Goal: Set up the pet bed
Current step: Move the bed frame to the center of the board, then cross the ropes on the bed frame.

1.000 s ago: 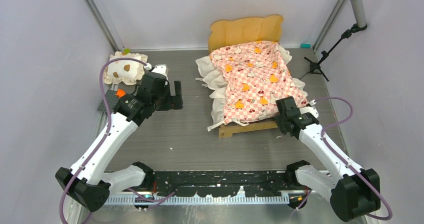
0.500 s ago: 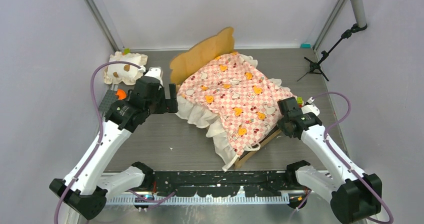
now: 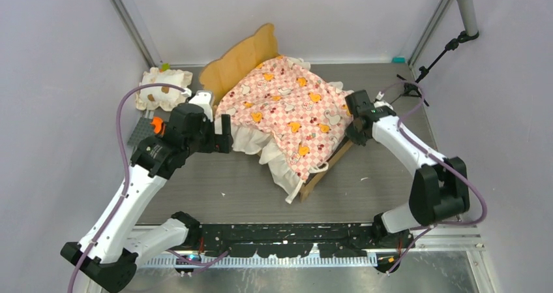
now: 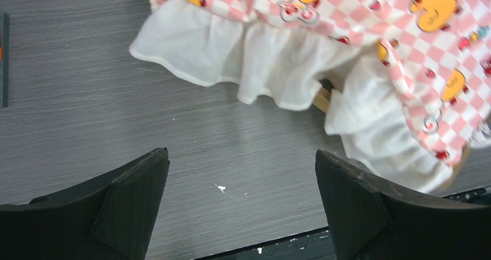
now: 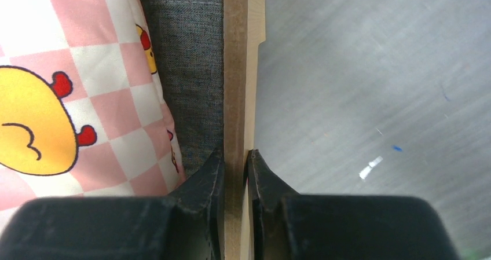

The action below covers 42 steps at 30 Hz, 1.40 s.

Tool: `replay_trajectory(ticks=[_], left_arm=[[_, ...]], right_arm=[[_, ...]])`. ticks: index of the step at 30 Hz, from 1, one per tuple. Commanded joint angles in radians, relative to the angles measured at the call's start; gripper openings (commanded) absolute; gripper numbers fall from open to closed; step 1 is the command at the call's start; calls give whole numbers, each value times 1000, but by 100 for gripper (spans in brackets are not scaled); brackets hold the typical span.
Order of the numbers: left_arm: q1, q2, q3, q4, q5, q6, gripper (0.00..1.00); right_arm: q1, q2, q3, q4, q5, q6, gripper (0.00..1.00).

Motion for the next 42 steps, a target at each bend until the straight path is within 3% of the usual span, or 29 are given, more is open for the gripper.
replay_trajectory(ticks=[1,4,5,6,9,12,18,23,26,35,42], left_arm=[[1,-34,4,38,65,56,100],[1,-17,14,55,123,59,100],[-1,-7,22,59,143,56,99],[-6,3,32,64,163,51,99],[-61,28,51,88,156,22,97],[-183,57,54,121,71,-18,97],[-455,184,52,203,-123,-159,93],[-543,294,60,285,-164,-282,82],[-603,370,100,305,-234,-312,81],[-667,630,255,271,-361,-340,72],[-671,706,268,245,-388,-343,61]], right_arm=[[7,109,208,171,-41,-74,1],[6,198,306,129,-9,-140,6],[6,213,330,109,4,-160,12],[6,214,346,97,13,-179,19],[6,148,309,97,53,-211,53],[6,42,260,109,42,-254,66],[6,-194,148,99,-63,-304,69],[7,-396,13,82,-83,-283,68],[6,-487,-47,64,-108,-260,68],[6,-634,-134,-12,-121,-239,67],[6,-661,-138,-40,-121,-250,67]])
